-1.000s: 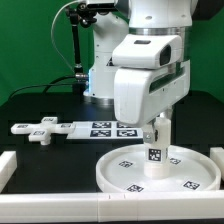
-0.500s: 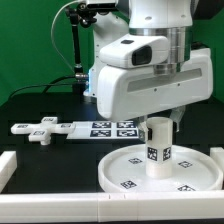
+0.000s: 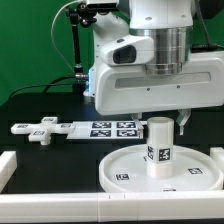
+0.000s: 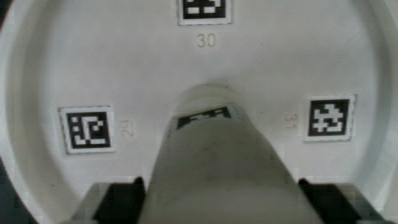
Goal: Assemble round table
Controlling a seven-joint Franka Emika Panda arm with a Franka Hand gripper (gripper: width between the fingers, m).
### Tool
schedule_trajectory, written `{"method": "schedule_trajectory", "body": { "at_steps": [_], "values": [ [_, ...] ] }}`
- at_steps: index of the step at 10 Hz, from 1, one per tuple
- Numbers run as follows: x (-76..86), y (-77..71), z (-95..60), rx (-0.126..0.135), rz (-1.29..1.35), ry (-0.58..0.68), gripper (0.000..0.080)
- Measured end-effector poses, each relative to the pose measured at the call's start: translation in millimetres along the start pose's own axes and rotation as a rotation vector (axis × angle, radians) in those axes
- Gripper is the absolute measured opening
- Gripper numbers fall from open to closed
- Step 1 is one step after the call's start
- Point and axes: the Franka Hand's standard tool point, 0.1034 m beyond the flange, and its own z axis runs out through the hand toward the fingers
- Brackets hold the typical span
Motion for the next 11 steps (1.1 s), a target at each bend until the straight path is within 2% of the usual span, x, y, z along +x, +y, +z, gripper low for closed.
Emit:
{"method": "schedule_trajectory", "body": {
  "at_steps": [1, 2, 3, 4, 5, 7, 9, 11],
  "values": [
    [0.0, 0.0, 0.0, 0.000, 0.000, 0.000, 0.0407],
    [-0.1, 0.0, 0.2, 0.000, -0.002, 0.000, 0.0476],
    [-0.1, 0.0, 0.2, 0.000, -0.002, 0.000, 0.0476],
    [-0.1, 0.0, 0.3, 0.000, -0.002, 0.000, 0.0616],
    [-0.4, 0.3, 0.1, 0.000, -0.012, 0.000, 0.0640],
    [-20.9, 9.8, -9.2, -0.003, -0.192, 0.011, 0.0647],
    [-49.7, 42.9, -24.0, -0.009, -0.165, 0.013, 0.0649],
    [-46.4, 35.8, -20.0, -0.007, -0.173, 0.010, 0.0649]
  ]
}}
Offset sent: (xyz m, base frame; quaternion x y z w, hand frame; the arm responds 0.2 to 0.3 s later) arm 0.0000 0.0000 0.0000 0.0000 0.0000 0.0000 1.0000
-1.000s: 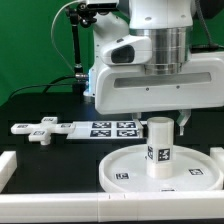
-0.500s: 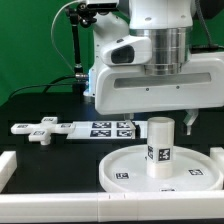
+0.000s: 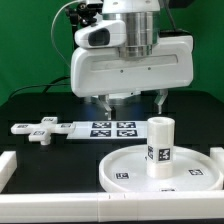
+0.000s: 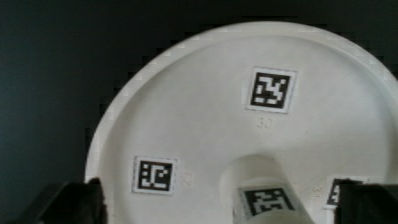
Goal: Assemble round table
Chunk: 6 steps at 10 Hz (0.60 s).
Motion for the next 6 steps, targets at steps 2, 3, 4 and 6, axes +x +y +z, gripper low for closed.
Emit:
{"method": "schedule_trajectory", "body": {
  "at_steps": [2, 3, 4, 6],
  "values": [
    [-0.8, 1.7, -0.3, 0.000, 0.003, 0.000, 0.0649],
    [-1.1, 2.3, 0.1, -0.001, 0.002, 0.000, 0.0649],
    [-1.8, 7.0, 0.8, -0.004, -0.008, 0.008, 0.0649],
    [-20.1, 30.0, 2.4, -0.008, -0.049, -0.001, 0.0649]
  ]
}}
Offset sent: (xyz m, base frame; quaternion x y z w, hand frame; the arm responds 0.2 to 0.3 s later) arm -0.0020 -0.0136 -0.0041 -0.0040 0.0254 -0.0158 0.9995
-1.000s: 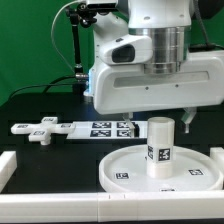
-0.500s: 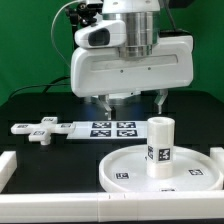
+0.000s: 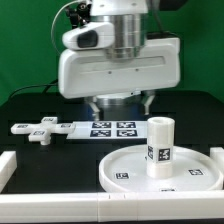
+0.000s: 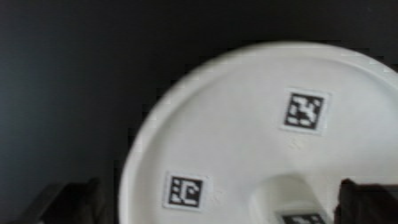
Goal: Assemble round table
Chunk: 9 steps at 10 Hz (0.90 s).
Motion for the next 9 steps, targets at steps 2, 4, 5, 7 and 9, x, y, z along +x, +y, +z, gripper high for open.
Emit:
{"method": "schedule_trajectory", "body": {
  "at_steps": [2, 4, 5, 7, 9],
  "values": [
    [-29.5, 35.3, -0.1, 0.005, -0.027, -0.009, 0.0649],
    [-32.6, 41.8, 1.0, 0.004, -0.025, -0.008, 0.0649],
    [-32.7, 41.6, 1.3, 0.004, -0.028, -0.008, 0.0649],
    [-34.0, 45.0, 2.4, -0.003, -0.097, -0.007, 0.0649],
    [-47.3, 55.5, 4.8, -0.046, -0.291, 0.017, 0.0649]
  ]
}}
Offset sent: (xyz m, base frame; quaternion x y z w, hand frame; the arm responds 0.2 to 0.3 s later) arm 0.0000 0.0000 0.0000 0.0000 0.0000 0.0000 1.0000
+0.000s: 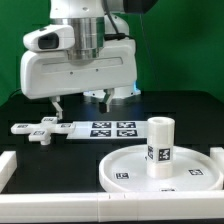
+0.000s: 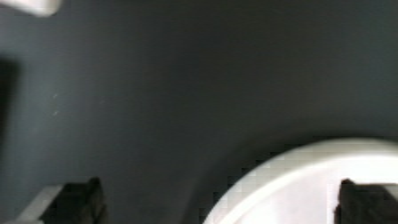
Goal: Assemble round table
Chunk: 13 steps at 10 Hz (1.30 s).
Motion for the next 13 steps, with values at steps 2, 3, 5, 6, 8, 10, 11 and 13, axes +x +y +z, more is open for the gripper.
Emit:
{"method": "schedule_trajectory", "body": {
  "at_steps": [2, 3, 5, 6, 8, 10, 11, 13],
  "values": [
    [-21.0, 11.8, 2.5, 0.011, -0.122, -0.015, 0.0649],
    [-29.3, 19.5, 2.7, 0.014, -0.083, -0.013, 0.0649],
    [-25.4, 15.2, 3.4, 0.016, -0.092, -0.013, 0.0649],
    [-25.8, 15.5, 3.5, 0.016, -0.092, -0.013, 0.0649],
    [-47.8, 24.1, 6.2, 0.026, -0.228, -0.023, 0.0649],
    [-76.4, 32.3, 9.6, 0.039, -0.251, -0.034, 0.0649],
    [-83.7, 36.0, 11.6, 0.044, -0.282, -0.036, 0.0649],
    [-83.3, 35.5, 12.0, 0.045, -0.271, -0.037, 0.0649]
  ]
}}
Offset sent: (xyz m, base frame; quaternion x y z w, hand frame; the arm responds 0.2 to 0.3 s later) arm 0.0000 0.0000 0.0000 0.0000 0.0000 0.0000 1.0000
